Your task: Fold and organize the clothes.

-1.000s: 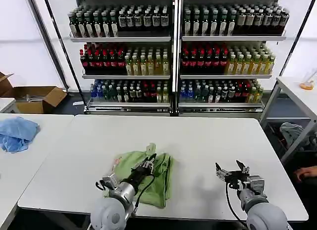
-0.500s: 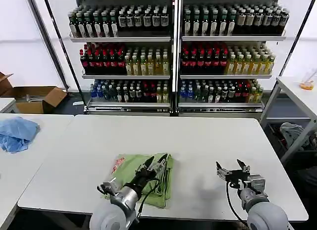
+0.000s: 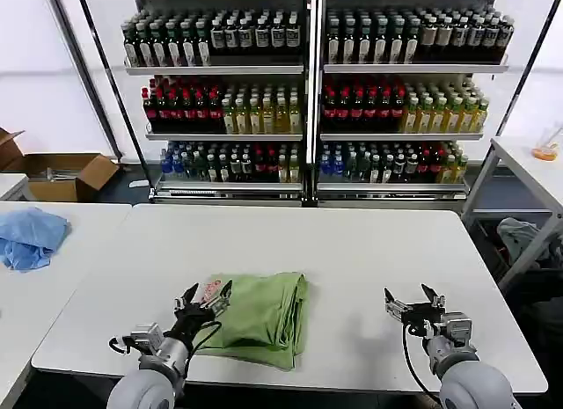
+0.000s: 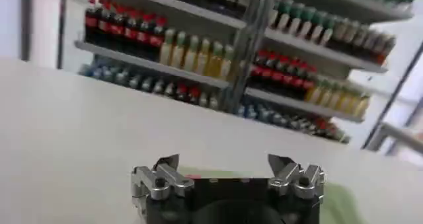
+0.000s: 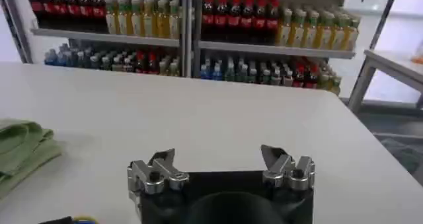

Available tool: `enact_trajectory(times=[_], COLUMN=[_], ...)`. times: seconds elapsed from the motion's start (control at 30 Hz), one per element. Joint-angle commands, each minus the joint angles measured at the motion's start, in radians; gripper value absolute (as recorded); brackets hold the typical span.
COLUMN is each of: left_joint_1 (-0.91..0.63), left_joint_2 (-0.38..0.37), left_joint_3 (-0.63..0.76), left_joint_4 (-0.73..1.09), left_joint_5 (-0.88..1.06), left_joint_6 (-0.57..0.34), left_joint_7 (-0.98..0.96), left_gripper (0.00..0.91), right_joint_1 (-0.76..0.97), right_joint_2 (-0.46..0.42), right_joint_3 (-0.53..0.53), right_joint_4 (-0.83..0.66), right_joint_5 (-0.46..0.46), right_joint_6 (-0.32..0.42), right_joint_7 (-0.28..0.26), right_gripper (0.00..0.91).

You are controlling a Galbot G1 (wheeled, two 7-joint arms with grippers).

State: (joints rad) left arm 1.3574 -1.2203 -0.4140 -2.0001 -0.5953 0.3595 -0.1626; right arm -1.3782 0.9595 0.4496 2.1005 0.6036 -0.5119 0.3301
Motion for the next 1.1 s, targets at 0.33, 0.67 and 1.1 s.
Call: enact_trajectory(times=[0.33,0.67,1.1], left_joint_1=[-0.047,-0.068,-0.03], left_joint_2=[-0.007,-0.066,-0.129], left_joint_3=[-0.04,-0.05,-0.063], left_joint_4=[0.156,0.154,0.169], left_joint_5=[-0.173,-0.316,-0.36], left_joint_6=[0.124,0.121,0.087], left_joint_7=[0.023,0.034,0.037], left_gripper=[0.907,0.907,0.02], right_joint_1=[-0.008,-0.014,-0.022], right_joint_2=[-0.004,-0.009,-0.015], right_joint_3=[-0.003,0.002,0.018], right_joint_4=[0.011,0.021,0.027], right_joint_5=[-0.006,-0.005,-0.003], right_joint_6=[-0.004,-0.005,-0.005], right_joint_7=[0.003,0.006,0.007], right_gripper=[0.907,0.907,0.907])
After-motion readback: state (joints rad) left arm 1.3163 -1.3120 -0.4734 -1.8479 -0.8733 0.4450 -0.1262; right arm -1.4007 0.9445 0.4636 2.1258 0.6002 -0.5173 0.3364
